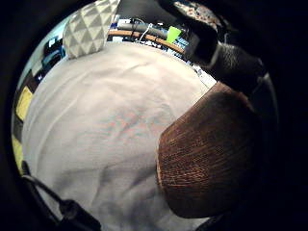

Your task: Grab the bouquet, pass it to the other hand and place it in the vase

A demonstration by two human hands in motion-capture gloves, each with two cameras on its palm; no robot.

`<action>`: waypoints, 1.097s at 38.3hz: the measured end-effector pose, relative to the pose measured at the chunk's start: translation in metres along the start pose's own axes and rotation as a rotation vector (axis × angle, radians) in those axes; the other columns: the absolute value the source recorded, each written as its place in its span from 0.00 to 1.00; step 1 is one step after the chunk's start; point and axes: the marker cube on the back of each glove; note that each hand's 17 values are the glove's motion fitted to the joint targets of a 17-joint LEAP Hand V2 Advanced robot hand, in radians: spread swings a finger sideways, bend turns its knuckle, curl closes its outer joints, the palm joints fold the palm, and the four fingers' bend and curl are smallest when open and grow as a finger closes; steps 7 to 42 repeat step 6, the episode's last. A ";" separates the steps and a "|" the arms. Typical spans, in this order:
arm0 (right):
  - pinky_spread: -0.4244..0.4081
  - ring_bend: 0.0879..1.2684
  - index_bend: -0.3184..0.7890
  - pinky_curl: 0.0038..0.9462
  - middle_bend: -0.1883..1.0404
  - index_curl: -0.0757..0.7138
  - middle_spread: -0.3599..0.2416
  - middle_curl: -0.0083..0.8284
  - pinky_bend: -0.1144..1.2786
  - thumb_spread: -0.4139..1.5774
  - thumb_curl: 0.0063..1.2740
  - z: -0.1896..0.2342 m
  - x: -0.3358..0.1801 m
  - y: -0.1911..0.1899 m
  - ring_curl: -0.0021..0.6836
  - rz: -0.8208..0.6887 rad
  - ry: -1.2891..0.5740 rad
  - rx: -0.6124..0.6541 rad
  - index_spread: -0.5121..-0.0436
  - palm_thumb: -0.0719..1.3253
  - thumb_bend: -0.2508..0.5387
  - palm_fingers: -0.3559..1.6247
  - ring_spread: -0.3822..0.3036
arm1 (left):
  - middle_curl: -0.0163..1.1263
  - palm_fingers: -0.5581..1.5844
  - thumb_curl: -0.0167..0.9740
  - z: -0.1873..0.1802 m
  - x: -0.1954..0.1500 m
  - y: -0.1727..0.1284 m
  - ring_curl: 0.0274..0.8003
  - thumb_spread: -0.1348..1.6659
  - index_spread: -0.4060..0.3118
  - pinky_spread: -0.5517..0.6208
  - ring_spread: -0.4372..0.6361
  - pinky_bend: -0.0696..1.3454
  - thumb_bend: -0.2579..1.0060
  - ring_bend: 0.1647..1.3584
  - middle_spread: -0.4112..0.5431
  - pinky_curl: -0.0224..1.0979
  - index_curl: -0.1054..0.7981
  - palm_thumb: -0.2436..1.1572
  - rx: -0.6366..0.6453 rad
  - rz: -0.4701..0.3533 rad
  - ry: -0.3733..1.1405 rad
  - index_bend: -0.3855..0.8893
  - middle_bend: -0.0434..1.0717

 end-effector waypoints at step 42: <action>0.84 0.64 0.34 0.39 0.62 0.18 0.69 0.53 0.60 0.77 0.27 -0.005 0.004 -0.003 0.60 0.176 0.195 0.046 0.70 0.49 0.32 0.46 0.65 | 0.37 0.38 0.41 -0.007 0.009 0.001 0.42 0.50 0.70 0.70 0.39 0.51 0.17 0.64 0.44 0.34 0.13 0.46 0.024 -0.113 -0.044 0.33 0.35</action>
